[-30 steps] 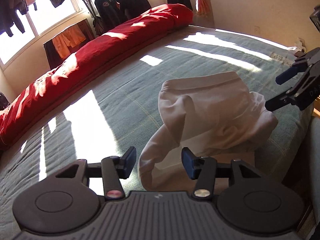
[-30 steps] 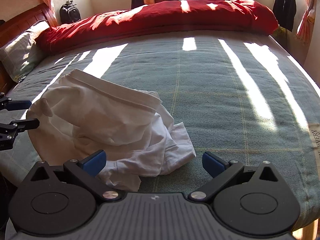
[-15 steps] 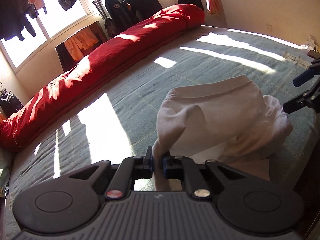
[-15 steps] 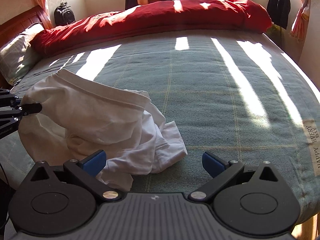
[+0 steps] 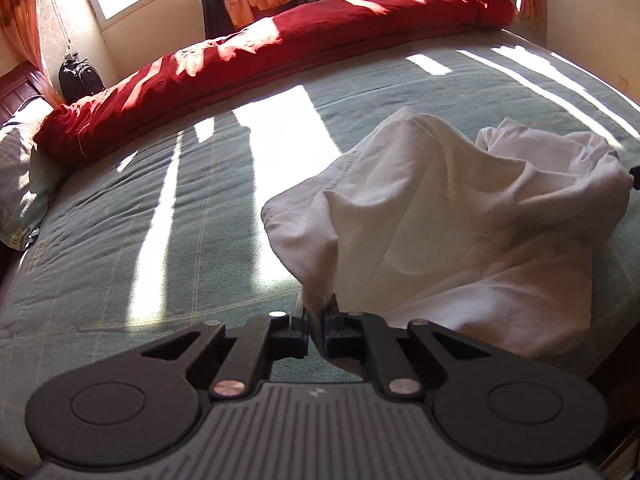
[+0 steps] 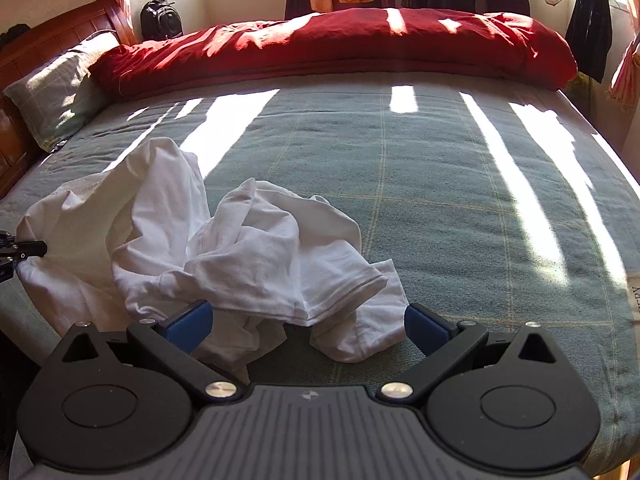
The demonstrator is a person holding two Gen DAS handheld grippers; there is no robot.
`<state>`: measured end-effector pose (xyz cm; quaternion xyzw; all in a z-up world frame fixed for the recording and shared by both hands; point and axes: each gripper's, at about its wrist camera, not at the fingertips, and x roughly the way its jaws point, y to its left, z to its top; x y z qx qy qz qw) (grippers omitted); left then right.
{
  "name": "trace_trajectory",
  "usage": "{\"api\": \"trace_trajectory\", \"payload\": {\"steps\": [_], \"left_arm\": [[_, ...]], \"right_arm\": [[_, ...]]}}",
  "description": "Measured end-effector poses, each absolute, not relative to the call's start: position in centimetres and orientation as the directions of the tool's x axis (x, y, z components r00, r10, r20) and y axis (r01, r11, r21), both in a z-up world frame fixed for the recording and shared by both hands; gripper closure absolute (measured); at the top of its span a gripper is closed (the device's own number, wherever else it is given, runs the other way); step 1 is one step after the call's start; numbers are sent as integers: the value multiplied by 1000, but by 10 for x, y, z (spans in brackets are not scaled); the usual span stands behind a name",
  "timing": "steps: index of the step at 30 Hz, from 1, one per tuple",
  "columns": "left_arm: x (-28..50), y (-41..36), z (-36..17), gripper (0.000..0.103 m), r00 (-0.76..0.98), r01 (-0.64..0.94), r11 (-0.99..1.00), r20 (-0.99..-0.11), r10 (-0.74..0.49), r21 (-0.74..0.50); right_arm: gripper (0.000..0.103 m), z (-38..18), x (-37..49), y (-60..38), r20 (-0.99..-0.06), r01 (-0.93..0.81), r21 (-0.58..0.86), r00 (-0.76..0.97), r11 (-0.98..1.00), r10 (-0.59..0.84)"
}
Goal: Fold clothes
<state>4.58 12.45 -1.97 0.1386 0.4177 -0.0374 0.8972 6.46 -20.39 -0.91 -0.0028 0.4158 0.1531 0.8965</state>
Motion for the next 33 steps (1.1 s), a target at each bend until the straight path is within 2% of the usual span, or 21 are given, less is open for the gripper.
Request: {"api": "trace_trajectory", "payload": {"steps": [14,21,27,31,33], "left_arm": [[33,141,-25,98,651,160,982,-759,-27,102],[35,144,-23,98,656,147,986,-754,-39,77],[44,145,-15,98,671,143,987,-740,-42,75],[54,144,-7,98,689,147,985,-724,-38,88],[60,142,-3,98,695,153,984,-717,-42,90]], "right_arm": [[0,7,70,-166,-697,-423,53,633,905,336],[0,-3,66,-152,-748,-520,38,552,853,370],[0,-8,65,-143,-754,-619,125,449,776,480],[1,-28,80,-117,-820,-634,-59,472,771,325],[6,-37,98,-113,-828,-609,-123,498,784,257]]}}
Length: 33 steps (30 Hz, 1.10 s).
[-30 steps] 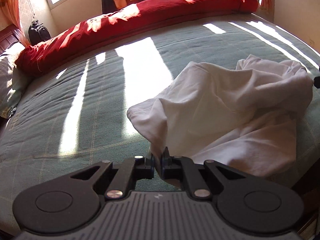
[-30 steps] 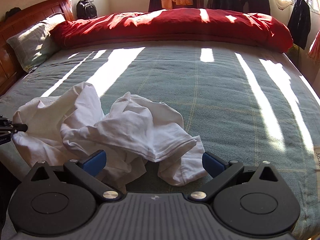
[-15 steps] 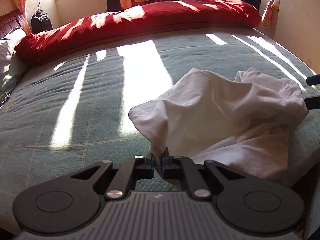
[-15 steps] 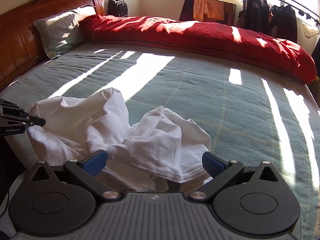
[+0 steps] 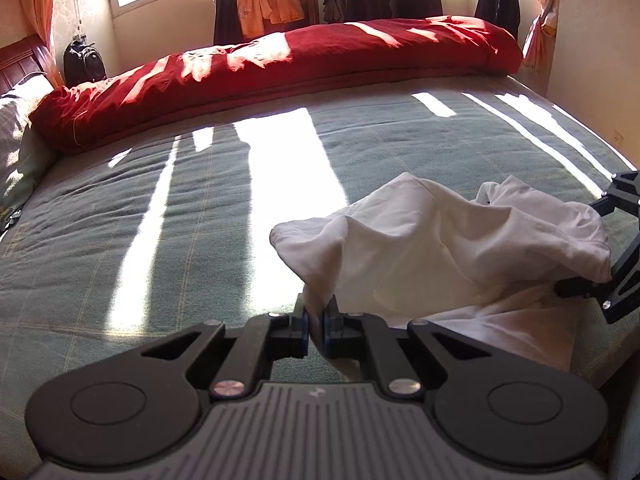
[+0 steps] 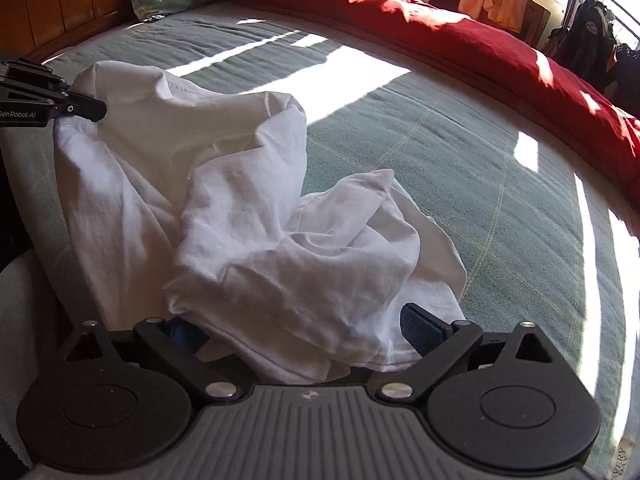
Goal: Fold clothes
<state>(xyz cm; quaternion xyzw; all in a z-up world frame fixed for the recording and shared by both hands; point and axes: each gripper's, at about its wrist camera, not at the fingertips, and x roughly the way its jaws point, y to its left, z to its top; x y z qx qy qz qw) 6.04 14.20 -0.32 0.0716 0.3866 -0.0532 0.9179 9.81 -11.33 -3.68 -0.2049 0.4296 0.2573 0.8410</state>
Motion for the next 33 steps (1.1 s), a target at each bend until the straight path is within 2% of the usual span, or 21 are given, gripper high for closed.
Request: {"api": "trace_trajectory", "payload": {"steps": [4,11,15,18,21,24,33], "left_arm": [[70,135,2,98,708,169,980,-705,-45,107],[88,125,2,98,703,199,978,-704,-99,61],[94,116,3,98,699,217,976,-703,-132,33],[95,108,5,98,698,230,973,-701,-143,31],[91,104,7,98,698,238,971,-701,-145,37],[86,103,10,98,697,237,971,-702,-145,35],[75,94,43,98,719,255,966,-662,-210,-29]], "right_arm": [[6,-33,145,-121,-803,-548,-125,545,827,240],[6,-23,220,-125,-753,-442,-171,635,880,173],[6,-32,247,-123,-746,-388,-174,652,905,136],[6,-38,258,-126,-775,-377,-112,613,919,156],[5,-31,250,-133,-781,-375,-21,585,927,219],[4,-10,223,-146,-749,-404,14,602,914,278],[1,37,148,-201,-690,-398,-9,666,917,282]]}}
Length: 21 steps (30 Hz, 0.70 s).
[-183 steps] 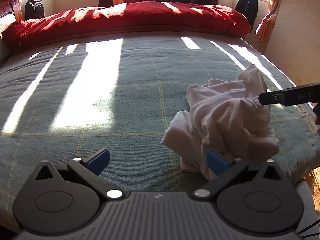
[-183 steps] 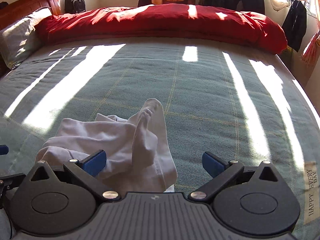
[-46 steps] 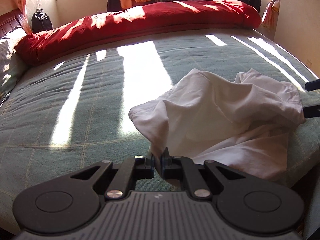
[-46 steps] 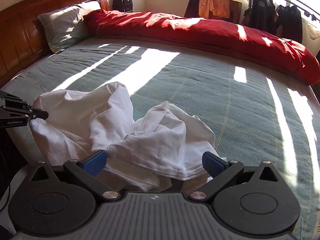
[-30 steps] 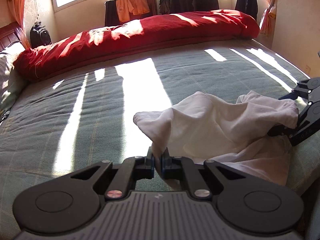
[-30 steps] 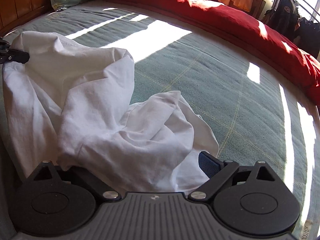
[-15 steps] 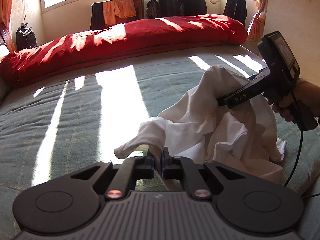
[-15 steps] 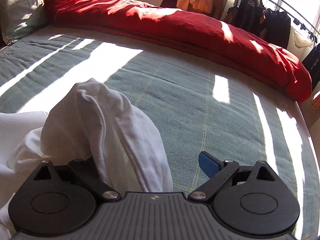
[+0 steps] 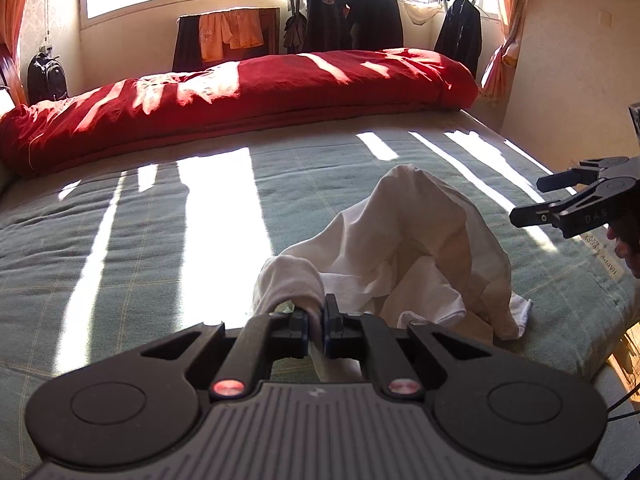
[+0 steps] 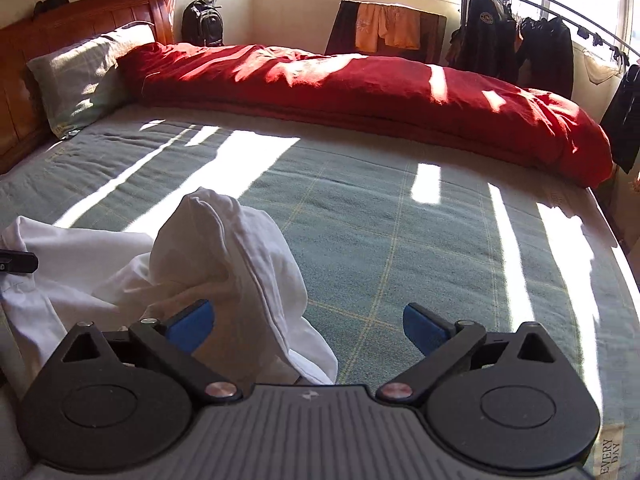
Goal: Fold clothes
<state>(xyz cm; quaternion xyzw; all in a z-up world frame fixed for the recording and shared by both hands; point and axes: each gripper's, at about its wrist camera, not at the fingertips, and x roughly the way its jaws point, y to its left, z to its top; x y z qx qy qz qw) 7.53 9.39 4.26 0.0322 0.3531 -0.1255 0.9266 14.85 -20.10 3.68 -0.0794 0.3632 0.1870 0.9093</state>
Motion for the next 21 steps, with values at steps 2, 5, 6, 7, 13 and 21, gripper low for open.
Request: {"api": "trace_trajectory", "payload": {"steps": [2,5,6,7,13,21], "left_arm": [[75,87,56,98,731,277,960,-641,-233,-33],[81,66,80,98,745,329,944,-609,-273,-20],[84,56,88,98,746,350,937,-601,-287,-13],[88,47,95,98,745,370,929,-595,-302,-8],[113,-24,116,98,667,541,841,-608,-430,-1],[157,-126,89,98,467,692,714,-688,-556,-108]], "right_arm": [[1,41,136,-210,-683,-394,-5,672,919,285],[1,45,119,-220,-672,-389,-2,683,921,287],[0,46,114,-222,-669,-390,2,684,921,291],[0,46,109,-225,-666,-393,11,683,920,300],[0,44,90,-235,-663,-404,15,681,915,312],[0,33,72,-271,-681,-349,10,684,937,261]]}}
